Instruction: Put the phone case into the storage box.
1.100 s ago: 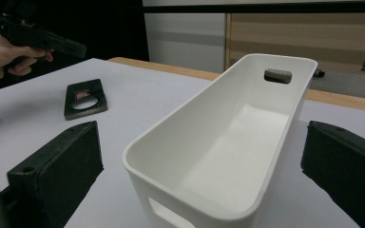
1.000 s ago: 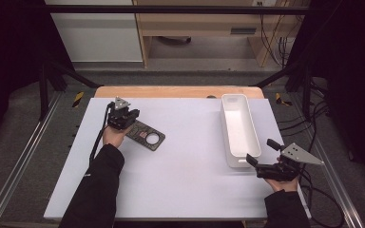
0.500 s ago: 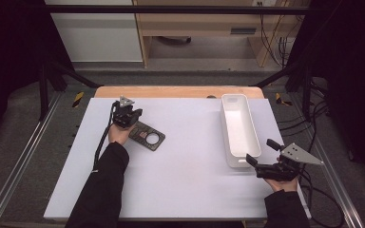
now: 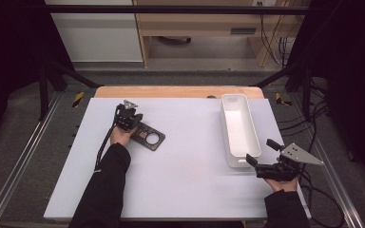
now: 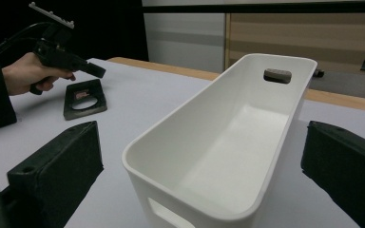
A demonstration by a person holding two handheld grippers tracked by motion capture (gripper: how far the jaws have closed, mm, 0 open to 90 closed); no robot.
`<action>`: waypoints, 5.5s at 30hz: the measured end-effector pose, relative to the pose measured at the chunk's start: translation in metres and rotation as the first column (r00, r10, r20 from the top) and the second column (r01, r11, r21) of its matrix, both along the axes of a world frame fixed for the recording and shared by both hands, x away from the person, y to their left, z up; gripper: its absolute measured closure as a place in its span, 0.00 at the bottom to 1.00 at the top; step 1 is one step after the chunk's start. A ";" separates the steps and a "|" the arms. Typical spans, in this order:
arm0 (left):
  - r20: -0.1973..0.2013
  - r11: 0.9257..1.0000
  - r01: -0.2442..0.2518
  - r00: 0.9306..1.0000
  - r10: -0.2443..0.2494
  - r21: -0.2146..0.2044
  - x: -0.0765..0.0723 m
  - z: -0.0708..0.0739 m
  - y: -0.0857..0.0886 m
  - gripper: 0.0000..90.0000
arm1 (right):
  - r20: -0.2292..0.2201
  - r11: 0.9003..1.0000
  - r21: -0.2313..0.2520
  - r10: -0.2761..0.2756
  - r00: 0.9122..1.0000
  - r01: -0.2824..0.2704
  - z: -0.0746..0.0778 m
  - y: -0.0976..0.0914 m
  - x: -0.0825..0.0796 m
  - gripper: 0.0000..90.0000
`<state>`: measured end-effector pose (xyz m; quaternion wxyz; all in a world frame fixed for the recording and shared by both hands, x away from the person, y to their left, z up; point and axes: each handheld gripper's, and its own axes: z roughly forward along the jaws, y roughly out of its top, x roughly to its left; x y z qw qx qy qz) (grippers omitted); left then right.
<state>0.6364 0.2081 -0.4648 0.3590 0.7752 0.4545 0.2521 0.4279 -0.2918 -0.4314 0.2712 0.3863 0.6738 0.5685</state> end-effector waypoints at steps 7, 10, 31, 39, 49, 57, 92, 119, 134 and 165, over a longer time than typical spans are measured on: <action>-0.026 1.000 -0.005 1.000 0.005 0.010 0.003 -0.007 -0.001 0.99 | -0.001 1.000 0.001 0.000 1.000 0.000 0.000 0.000 0.000 0.00; -0.035 1.000 -0.004 0.999 0.004 0.012 0.004 -0.009 -0.001 0.99 | 0.000 1.000 0.001 0.000 1.000 0.000 0.000 0.000 0.000 0.00; -0.057 0.999 -0.009 0.998 0.012 0.054 0.003 -0.008 -0.002 0.99 | -0.001 1.000 -0.001 0.002 1.000 -0.002 0.000 0.000 0.000 0.00; -0.091 0.998 -0.005 0.996 0.011 0.068 -0.003 -0.005 0.000 0.99 | 0.000 1.000 0.006 0.000 1.000 0.000 0.001 -0.001 0.000 0.00; -0.099 0.997 0.007 0.995 0.000 0.071 -0.018 -0.005 0.005 0.99 | 0.002 1.000 0.005 0.003 1.000 -0.003 0.002 -0.001 0.000 0.00; -0.109 0.998 0.015 0.994 -0.009 0.062 -0.030 -0.004 0.012 0.99 | 0.002 1.000 0.007 0.006 1.000 -0.006 0.002 -0.001 0.000 0.00; -0.150 0.997 0.012 0.989 0.001 0.082 -0.049 -0.001 0.029 0.99 | 0.002 1.000 0.002 0.009 1.000 -0.009 0.002 0.000 0.000 0.00; -0.156 0.989 0.093 0.985 -0.075 0.111 -0.106 -0.001 0.037 0.99 | -0.003 1.000 0.003 0.020 1.000 -0.020 0.002 0.001 0.000 0.00; -0.178 0.985 0.144 0.976 -0.125 0.098 -0.136 -0.003 0.038 0.99 | -0.006 1.000 0.004 0.026 1.000 -0.026 0.002 0.002 0.000 0.00; -0.048 0.988 0.145 0.988 -0.147 -0.043 -0.159 0.032 0.051 0.44 | -0.019 0.999 -0.007 0.038 0.999 -0.038 0.000 0.004 0.001 0.00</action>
